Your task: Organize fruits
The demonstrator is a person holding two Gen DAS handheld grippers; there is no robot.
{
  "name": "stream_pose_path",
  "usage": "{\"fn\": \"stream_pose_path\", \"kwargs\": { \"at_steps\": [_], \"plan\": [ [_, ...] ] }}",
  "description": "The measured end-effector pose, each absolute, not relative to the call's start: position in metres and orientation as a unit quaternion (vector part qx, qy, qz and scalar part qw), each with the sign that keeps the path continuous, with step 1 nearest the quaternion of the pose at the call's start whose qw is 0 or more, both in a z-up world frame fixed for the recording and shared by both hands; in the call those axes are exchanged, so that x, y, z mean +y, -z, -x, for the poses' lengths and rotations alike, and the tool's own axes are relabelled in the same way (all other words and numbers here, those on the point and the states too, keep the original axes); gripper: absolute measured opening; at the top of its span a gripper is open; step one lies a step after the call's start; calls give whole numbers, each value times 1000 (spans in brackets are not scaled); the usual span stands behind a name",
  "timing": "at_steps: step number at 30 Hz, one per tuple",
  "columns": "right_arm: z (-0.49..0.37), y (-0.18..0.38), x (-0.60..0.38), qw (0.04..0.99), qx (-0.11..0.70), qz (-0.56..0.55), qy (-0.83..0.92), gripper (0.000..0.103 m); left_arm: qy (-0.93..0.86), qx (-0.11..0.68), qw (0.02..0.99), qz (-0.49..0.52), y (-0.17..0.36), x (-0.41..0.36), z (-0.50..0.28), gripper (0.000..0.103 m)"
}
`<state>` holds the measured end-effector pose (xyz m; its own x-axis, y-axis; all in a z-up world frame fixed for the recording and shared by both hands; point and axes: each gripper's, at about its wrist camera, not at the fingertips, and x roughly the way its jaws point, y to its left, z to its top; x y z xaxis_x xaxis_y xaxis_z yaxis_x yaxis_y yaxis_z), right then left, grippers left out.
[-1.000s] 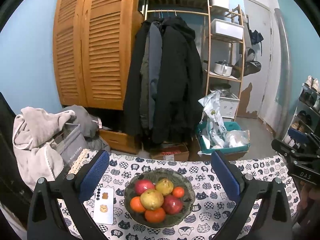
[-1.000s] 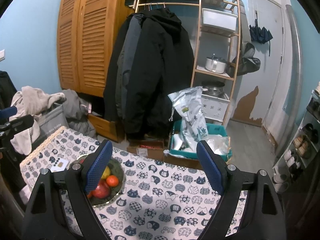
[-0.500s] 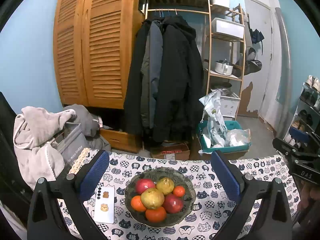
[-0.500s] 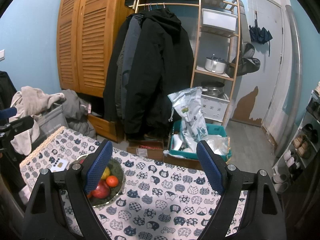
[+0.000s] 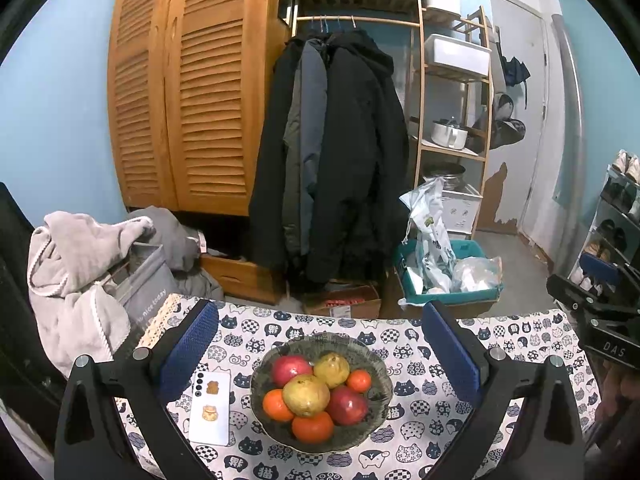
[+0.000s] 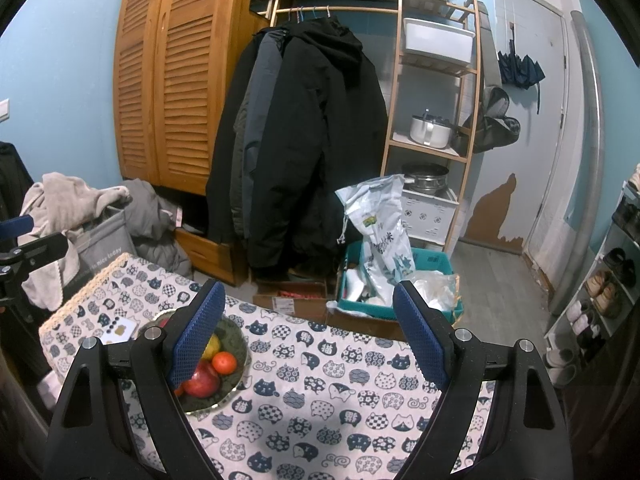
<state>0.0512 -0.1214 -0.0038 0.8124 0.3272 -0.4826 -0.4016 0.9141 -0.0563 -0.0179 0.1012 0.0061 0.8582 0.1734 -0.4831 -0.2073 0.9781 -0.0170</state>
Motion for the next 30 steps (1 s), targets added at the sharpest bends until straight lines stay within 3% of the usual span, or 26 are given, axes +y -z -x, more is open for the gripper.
{"fn": "stream_pose_path", "kwargs": {
  "at_steps": [30],
  "plan": [
    [-51, 4, -121, 949, 239, 78, -192, 85, -100, 250, 962, 33, -3, 105, 18, 102]
  ]
}}
